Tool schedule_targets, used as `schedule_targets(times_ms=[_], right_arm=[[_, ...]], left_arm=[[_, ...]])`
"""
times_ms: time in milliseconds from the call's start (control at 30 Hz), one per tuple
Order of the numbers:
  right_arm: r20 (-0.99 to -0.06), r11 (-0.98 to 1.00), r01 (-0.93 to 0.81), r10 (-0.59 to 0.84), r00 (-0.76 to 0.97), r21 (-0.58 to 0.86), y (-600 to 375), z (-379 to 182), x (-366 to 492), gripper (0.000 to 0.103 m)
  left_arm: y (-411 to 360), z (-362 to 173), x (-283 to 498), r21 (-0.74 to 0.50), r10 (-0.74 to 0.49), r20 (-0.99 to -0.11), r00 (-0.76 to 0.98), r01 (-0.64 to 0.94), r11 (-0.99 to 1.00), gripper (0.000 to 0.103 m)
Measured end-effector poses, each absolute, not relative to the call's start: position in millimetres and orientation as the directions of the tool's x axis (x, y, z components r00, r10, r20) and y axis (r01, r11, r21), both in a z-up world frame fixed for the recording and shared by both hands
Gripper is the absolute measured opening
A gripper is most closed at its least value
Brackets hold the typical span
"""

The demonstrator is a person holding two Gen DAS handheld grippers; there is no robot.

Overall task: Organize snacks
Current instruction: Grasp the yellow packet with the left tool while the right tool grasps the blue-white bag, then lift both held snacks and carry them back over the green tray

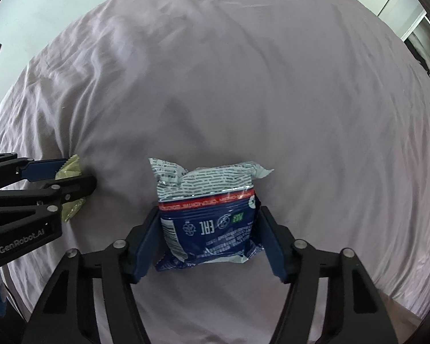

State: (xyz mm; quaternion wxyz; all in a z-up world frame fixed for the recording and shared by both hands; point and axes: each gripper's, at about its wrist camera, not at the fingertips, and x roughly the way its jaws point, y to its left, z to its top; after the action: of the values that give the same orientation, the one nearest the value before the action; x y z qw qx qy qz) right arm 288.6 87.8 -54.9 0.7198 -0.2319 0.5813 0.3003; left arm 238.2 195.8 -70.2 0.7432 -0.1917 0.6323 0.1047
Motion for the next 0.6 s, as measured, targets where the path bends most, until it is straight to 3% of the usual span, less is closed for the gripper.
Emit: schedule_targets(times_ms=[100,600], right_arm=[[-0.972,0.734,-0.678,0.189,0.14,0.045,81,-48,282,0.065],[-0.945,0.822,-0.556,0.269,0.186,0.125,23,-5,244,0.064]], left_arm=[[201,-72,237,-0.155,-0.087,-0.978,0.188,-0.382,0.911,0.018],[199,-47,222,-0.189,-0.116,-0.962,0.248,-0.296,0.936,0.016]])
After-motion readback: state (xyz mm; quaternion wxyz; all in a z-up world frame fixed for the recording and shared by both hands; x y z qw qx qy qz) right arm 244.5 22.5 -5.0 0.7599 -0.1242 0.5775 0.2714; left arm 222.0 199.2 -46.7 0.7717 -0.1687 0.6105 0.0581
